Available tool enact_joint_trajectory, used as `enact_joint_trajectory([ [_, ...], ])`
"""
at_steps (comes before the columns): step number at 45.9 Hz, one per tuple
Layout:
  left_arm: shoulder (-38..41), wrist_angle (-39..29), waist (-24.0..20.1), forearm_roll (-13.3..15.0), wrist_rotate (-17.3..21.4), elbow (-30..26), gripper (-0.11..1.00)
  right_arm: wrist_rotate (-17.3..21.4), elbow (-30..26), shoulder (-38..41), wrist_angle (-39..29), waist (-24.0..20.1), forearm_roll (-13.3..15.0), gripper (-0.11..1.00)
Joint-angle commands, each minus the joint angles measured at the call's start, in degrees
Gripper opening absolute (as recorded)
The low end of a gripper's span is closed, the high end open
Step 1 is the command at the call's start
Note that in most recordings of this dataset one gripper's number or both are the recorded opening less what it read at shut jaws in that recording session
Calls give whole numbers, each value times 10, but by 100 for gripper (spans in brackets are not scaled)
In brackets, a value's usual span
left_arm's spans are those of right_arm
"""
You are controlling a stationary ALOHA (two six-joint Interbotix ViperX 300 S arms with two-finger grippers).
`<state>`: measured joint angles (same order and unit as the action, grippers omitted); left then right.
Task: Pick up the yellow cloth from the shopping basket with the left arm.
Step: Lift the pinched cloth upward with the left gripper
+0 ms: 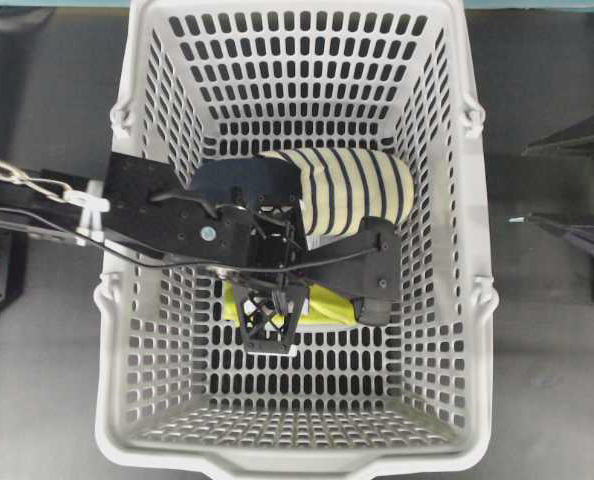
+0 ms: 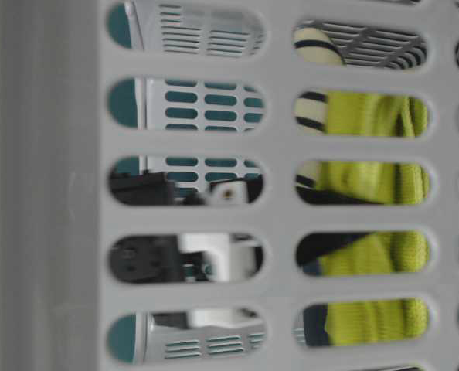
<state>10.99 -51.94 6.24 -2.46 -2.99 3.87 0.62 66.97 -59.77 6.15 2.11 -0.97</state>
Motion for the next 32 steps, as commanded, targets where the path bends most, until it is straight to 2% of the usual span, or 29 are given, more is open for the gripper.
enact_joint_trajectory([
  [1, -33, -11, 0, -1, 3, -33, 7, -1, -4, -3, 3, 2, -3, 77],
  [9, -68, -76, -1, -1, 4, -109, 7, -1, -4, -13, -1, 5, -2, 77],
  [16, -80, -186, 5, -2, 2, -203, 7, 0, -4, -17, -2, 6, -3, 77],
  [23, -75, -293, 12, -1, -1, -306, 7, 0, -4, -17, -2, 6, -3, 77],
  [32, -42, -391, 14, -2, 1, -391, 7, 0, -4, -17, -2, 6, -3, 76],
])
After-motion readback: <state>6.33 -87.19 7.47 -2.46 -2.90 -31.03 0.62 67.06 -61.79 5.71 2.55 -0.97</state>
